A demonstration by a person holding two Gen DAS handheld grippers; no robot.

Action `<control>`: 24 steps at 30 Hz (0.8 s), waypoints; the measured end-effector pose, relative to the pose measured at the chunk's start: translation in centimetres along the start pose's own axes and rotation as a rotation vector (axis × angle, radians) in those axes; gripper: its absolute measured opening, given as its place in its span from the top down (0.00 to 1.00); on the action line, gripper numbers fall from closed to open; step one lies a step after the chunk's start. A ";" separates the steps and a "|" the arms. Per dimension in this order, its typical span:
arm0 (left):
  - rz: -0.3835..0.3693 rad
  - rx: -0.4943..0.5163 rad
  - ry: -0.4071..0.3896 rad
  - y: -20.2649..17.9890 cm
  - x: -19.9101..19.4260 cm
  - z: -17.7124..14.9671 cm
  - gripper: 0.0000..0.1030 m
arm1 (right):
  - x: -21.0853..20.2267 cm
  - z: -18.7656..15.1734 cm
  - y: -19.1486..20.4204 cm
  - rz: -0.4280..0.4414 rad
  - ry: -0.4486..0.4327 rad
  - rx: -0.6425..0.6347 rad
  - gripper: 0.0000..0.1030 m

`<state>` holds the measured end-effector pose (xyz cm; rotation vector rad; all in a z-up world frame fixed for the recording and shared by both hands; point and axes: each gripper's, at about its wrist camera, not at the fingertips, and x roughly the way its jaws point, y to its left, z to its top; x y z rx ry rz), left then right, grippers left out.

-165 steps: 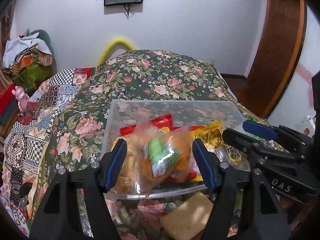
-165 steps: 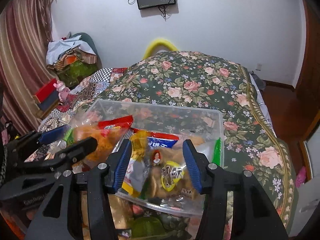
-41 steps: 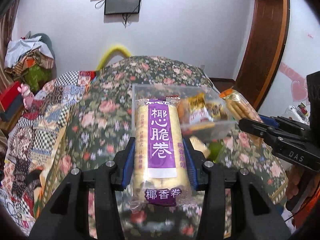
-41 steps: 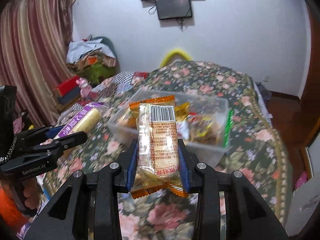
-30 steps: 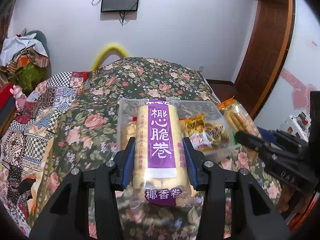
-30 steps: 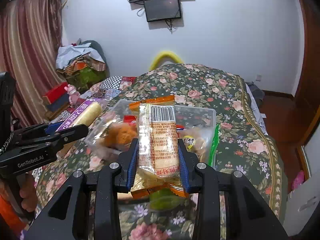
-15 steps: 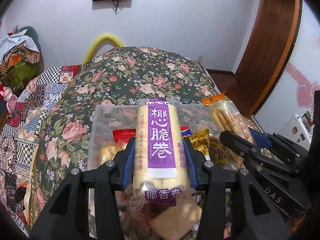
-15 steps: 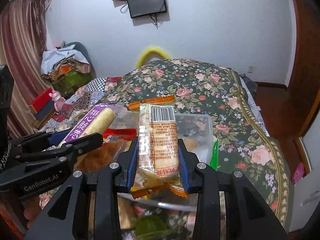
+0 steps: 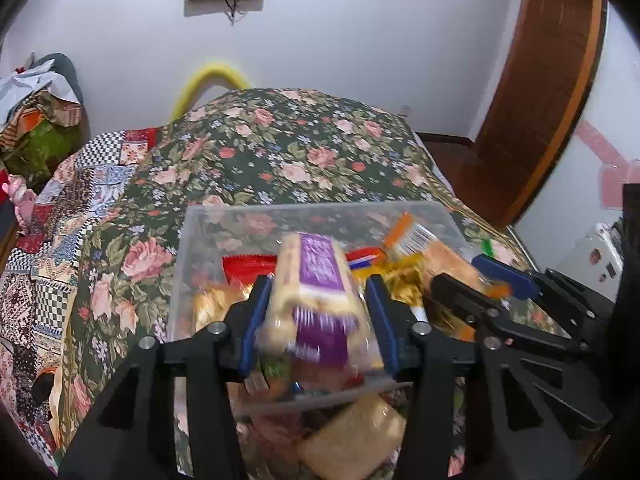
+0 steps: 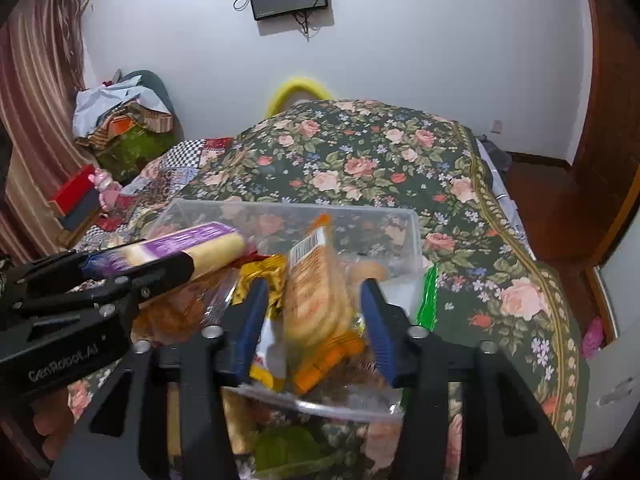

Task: Organize snacks
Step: 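Place roll pack in box with left tool while right places cracker pack, then grasp square bread pack with left tool while right grasps green jelly cup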

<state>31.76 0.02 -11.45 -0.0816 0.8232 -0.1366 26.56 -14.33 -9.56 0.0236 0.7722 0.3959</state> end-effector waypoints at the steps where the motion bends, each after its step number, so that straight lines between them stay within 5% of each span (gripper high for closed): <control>1: -0.003 0.005 0.000 -0.1 -0.1 -0.1 0.51 | -0.2 -0.1 0.1 -0.001 -0.002 -0.006 0.53; 14: 0.010 0.079 -0.052 -0.3 -5.6 -3.9 0.39 | -4.8 -3.7 0.4 0.038 -0.037 -0.044 0.43; 24: -0.010 0.061 0.074 0.6 -3.7 -9.4 0.32 | -2.8 -8.3 0.2 0.075 0.097 -0.054 0.39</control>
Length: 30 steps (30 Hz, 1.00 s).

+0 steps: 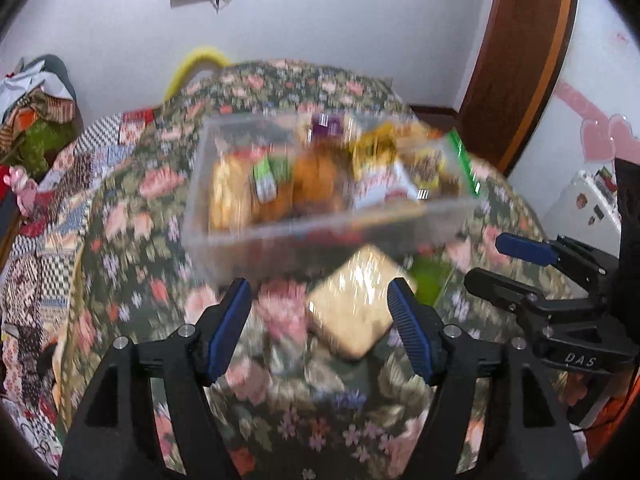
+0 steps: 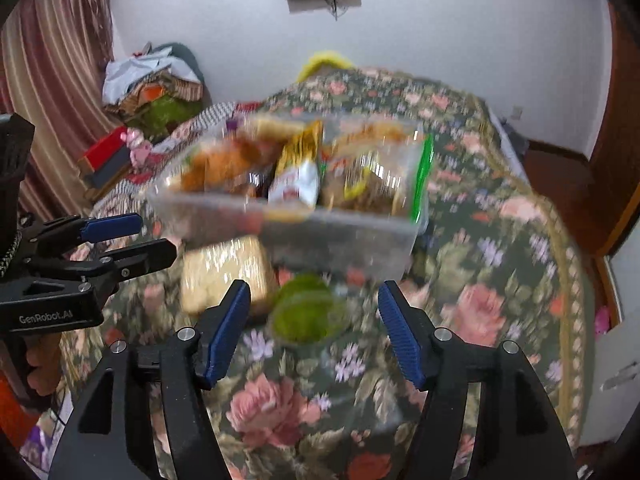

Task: Organize snacks
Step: 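Grasp square bread pack with left tool while right grasps green jelly cup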

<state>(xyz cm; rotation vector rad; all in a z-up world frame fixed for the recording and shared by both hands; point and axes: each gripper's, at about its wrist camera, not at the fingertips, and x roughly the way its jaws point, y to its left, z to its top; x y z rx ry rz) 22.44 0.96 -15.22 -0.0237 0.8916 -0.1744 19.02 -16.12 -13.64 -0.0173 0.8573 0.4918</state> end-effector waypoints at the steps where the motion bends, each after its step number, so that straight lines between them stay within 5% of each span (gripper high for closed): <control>1: -0.001 -0.007 0.020 0.1 0.5 -0.7 0.32 | 0.5 -0.3 0.0 0.001 0.017 0.000 0.39; 7: 0.004 0.005 0.070 0.1 2.4 -2.7 0.32 | 3.7 -1.3 -0.8 0.054 0.100 0.040 0.37; 14: 0.005 0.051 0.087 -1.6 3.9 -2.6 0.28 | 4.4 -1.2 -0.3 0.066 0.091 0.035 0.38; 16: -0.005 0.052 0.089 -2.0 4.3 -2.3 0.25 | 4.1 -1.5 -0.2 0.087 0.091 0.035 0.55; 23: 0.017 0.085 0.108 -3.4 6.7 -1.4 0.19 | 3.2 -2.3 -1.4 0.105 0.090 0.043 0.71; 27: 0.011 0.067 0.116 -3.7 7.8 -0.8 0.19 | 2.6 -2.4 -1.7 0.080 0.097 0.034 0.71; 30: -0.001 0.066 0.100 -3.8 8.1 -0.5 0.19 | 2.6 -1.9 -2.3 0.075 0.093 0.041 0.54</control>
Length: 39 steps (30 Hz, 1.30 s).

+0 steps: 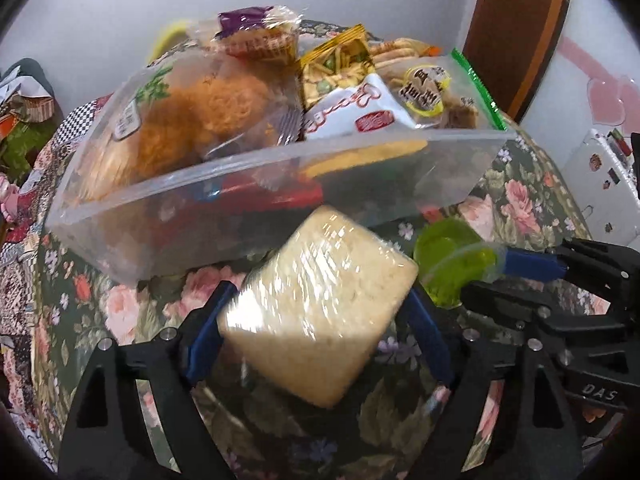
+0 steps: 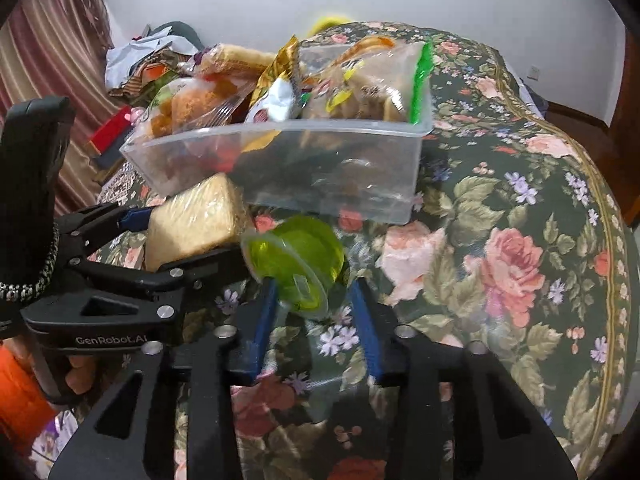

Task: Organize snacks
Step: 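Grasp square bread pack with left tool while right grasps green jelly cup, then drop bread pack into box with left tool while right drops jelly cup in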

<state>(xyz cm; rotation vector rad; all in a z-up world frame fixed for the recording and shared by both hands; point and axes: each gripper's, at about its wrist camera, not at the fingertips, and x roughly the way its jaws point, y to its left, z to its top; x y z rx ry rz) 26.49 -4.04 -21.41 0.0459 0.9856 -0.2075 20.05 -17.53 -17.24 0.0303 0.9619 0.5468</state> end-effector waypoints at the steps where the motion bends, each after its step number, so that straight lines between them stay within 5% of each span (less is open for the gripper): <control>1: -0.004 -0.002 -0.011 0.0 0.0 0.0 0.19 | 0.0 0.2 -0.1 -0.006 -0.003 0.004 0.43; 8: -0.044 0.006 -0.048 0.7 -1.5 -1.3 0.47 | 1.5 1.7 0.2 0.013 0.008 -0.033 0.36; 14: -0.022 -0.001 -0.067 1.6 -2.9 -2.8 0.47 | 3.2 2.6 1.6 0.035 0.031 -0.087 0.37; 16: -0.014 -0.005 -0.076 1.7 -3.4 -3.0 0.47 | 3.7 2.4 1.9 0.031 0.040 -0.087 0.53; 19: -0.005 -0.012 -0.088 2.1 -4.1 -3.4 0.47 | 3.2 2.0 1.8 0.044 0.024 -0.058 0.63; 28: -0.014 -0.025 -0.153 2.4 -7.6 -2.6 0.47 | -1.1 1.6 1.5 0.021 -0.069 -0.032 0.64; 39: 0.021 -0.087 -0.270 4.1 -12.0 0.9 0.47 | -5.4 4.8 2.5 0.005 -0.226 -0.034 0.64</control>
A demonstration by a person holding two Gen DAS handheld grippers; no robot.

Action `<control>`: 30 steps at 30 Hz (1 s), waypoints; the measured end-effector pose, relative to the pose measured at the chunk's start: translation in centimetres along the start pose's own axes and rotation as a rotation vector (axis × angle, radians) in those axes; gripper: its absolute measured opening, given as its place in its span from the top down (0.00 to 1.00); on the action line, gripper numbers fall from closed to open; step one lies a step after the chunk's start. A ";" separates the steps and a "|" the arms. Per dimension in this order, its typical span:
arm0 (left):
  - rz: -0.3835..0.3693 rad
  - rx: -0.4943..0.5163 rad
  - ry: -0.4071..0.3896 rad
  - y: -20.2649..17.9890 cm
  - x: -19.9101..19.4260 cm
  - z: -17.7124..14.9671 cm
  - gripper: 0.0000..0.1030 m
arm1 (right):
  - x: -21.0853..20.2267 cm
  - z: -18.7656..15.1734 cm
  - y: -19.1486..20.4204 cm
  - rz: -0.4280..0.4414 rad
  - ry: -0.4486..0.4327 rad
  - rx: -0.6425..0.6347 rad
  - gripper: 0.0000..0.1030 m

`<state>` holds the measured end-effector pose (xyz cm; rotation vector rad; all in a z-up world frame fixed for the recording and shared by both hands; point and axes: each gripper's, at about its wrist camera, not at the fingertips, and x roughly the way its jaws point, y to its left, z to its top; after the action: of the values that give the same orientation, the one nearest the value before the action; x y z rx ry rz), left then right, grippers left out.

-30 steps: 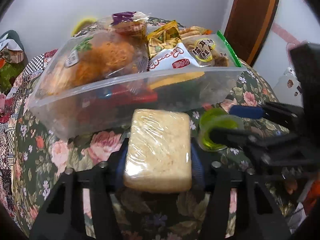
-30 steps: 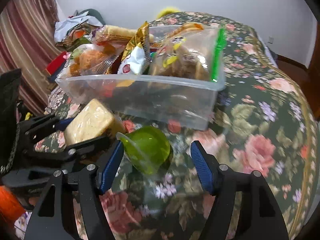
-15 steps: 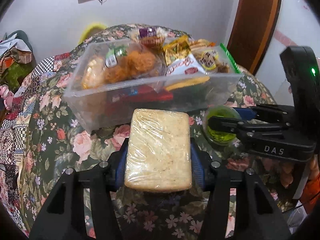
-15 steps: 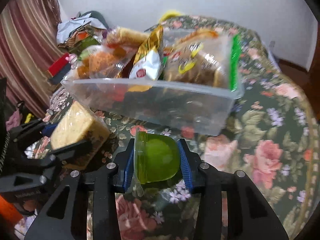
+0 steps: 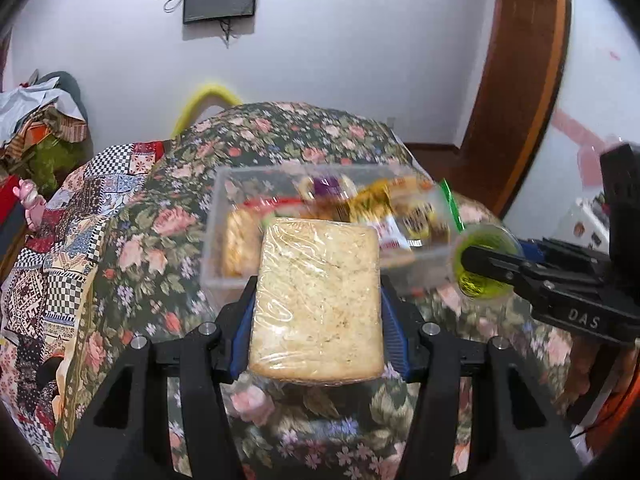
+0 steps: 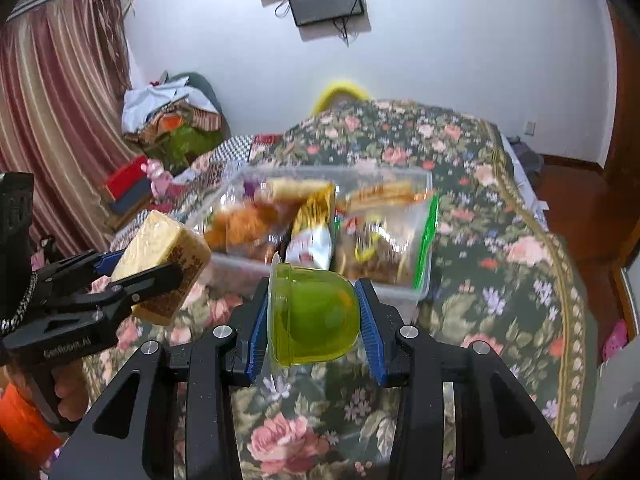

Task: Organize snacks
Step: 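Drop bread pack into box with left tool while right drops jelly cup in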

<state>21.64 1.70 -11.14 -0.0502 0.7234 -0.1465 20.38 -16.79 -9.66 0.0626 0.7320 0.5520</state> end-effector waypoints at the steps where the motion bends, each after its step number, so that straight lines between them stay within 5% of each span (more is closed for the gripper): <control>1: 0.008 -0.003 -0.010 0.3 -0.1 0.5 0.47 | 0.0 0.3 -0.1 -0.003 -0.008 0.002 0.64; 17: 0.072 -0.036 -0.027 3.2 5.1 6.3 0.47 | 3.0 4.5 -0.6 -0.038 -0.079 0.055 0.64; 26: 0.132 -0.052 -0.010 3.5 7.9 6.8 0.45 | 5.3 4.2 -0.9 -0.061 -0.040 0.068 0.62; 30: 0.093 -0.038 0.004 3.3 7.8 6.1 0.44 | 4.8 4.0 -1.0 -0.054 -0.038 0.067 0.57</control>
<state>31.81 3.81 -12.04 -0.0525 0.7310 -0.0436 26.31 -14.71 -9.86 0.1149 0.7127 0.4739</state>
